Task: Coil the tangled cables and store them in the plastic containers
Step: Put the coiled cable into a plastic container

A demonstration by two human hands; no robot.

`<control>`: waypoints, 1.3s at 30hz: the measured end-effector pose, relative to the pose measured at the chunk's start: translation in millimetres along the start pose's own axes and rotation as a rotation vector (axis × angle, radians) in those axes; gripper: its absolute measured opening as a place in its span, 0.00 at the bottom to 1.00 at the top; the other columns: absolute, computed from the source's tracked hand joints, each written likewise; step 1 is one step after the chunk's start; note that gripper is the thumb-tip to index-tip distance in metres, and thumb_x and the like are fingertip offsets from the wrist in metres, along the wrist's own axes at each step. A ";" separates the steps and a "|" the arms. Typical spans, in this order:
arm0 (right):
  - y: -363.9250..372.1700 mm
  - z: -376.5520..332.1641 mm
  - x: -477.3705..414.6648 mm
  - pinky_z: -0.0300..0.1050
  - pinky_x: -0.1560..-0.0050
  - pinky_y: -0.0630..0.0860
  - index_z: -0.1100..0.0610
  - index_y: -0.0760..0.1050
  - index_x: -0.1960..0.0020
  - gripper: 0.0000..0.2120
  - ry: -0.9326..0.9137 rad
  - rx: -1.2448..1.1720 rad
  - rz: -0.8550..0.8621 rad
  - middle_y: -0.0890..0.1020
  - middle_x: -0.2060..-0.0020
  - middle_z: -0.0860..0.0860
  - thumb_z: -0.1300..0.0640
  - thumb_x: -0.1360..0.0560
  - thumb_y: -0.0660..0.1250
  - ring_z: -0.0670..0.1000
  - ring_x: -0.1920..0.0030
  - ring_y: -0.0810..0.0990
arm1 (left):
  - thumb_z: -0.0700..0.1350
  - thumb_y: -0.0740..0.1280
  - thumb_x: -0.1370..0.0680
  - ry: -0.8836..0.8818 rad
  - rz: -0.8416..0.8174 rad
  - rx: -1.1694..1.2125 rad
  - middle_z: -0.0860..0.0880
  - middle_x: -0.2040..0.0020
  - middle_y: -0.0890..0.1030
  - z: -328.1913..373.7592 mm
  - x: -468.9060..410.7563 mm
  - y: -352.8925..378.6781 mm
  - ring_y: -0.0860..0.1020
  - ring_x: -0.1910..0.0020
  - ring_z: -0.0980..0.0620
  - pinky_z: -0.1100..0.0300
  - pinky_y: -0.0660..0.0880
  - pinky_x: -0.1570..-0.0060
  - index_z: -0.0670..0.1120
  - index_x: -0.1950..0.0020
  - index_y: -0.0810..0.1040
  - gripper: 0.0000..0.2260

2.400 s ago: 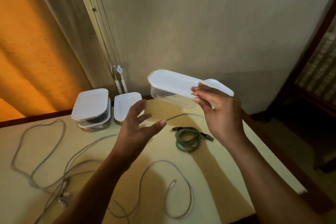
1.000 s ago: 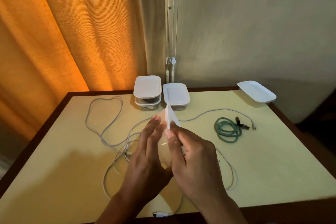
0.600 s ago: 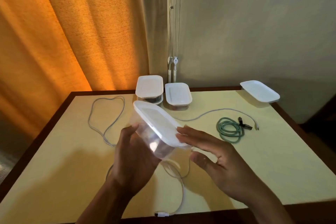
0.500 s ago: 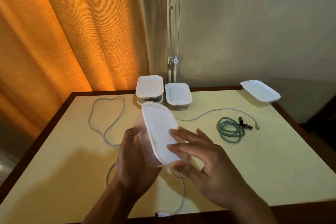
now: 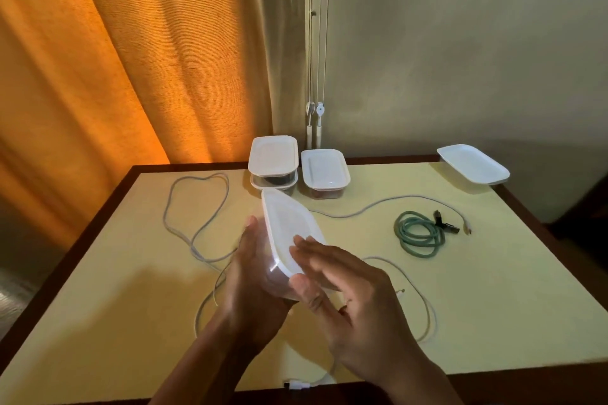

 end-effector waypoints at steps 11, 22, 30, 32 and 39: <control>-30.6 20.0 -3.8 0.36 0.44 0.78 0.52 0.82 0.36 0.13 -0.064 0.023 0.043 0.85 0.43 0.41 0.53 0.18 0.66 0.41 0.44 0.83 | 0.72 0.59 0.22 -0.484 -0.179 0.131 0.33 0.30 0.75 4.8 3.4 1.9 0.75 0.33 0.29 0.30 0.69 0.34 0.41 0.27 0.75 0.39; -31.7 -0.7 -3.3 0.41 0.69 0.71 0.46 0.85 0.59 0.13 0.306 -0.181 0.235 0.80 0.72 0.46 0.49 0.19 0.66 0.44 0.71 0.74 | 0.48 0.85 0.36 0.312 -0.061 -0.887 0.62 0.30 0.71 -12.6 6.9 17.4 0.73 0.31 0.62 0.58 0.77 0.36 0.67 0.24 0.58 0.50; -103.6 67.9 -0.9 0.53 0.52 0.78 0.55 0.81 0.62 0.17 0.670 -0.026 0.794 0.83 0.66 0.53 0.45 0.20 0.68 0.60 0.59 0.79 | 0.38 0.82 0.35 0.213 -0.148 -0.570 0.47 0.34 0.78 3.9 -3.3 0.8 0.78 0.35 0.46 0.45 0.81 0.40 0.56 0.27 0.69 0.41; -127.9 92.1 13.8 0.55 0.47 0.78 0.55 0.81 0.61 0.17 0.790 0.036 0.810 0.84 0.61 0.54 0.44 0.21 0.68 0.61 0.54 0.80 | 0.44 0.82 0.36 0.204 -0.140 -0.570 0.47 0.33 0.79 4.3 -10.6 -5.4 0.77 0.33 0.44 0.41 0.78 0.37 0.55 0.25 0.69 0.41; -187.0 147.9 45.8 0.59 0.42 0.76 0.59 0.77 0.63 0.17 1.110 0.309 0.671 0.82 0.59 0.58 0.50 0.20 0.69 0.59 0.54 0.77 | 0.51 0.83 0.36 0.243 0.037 -0.750 0.58 0.30 0.75 -17.3 -32.4 -5.4 0.77 0.33 0.56 0.56 0.82 0.44 0.60 0.24 0.67 0.44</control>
Point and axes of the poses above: each hand's wrist, its own x-axis away from the middle knuckle, its own y-axis out of the palm, z = x × y, the point moved 2 cm from there along -x, towards the middle knuckle
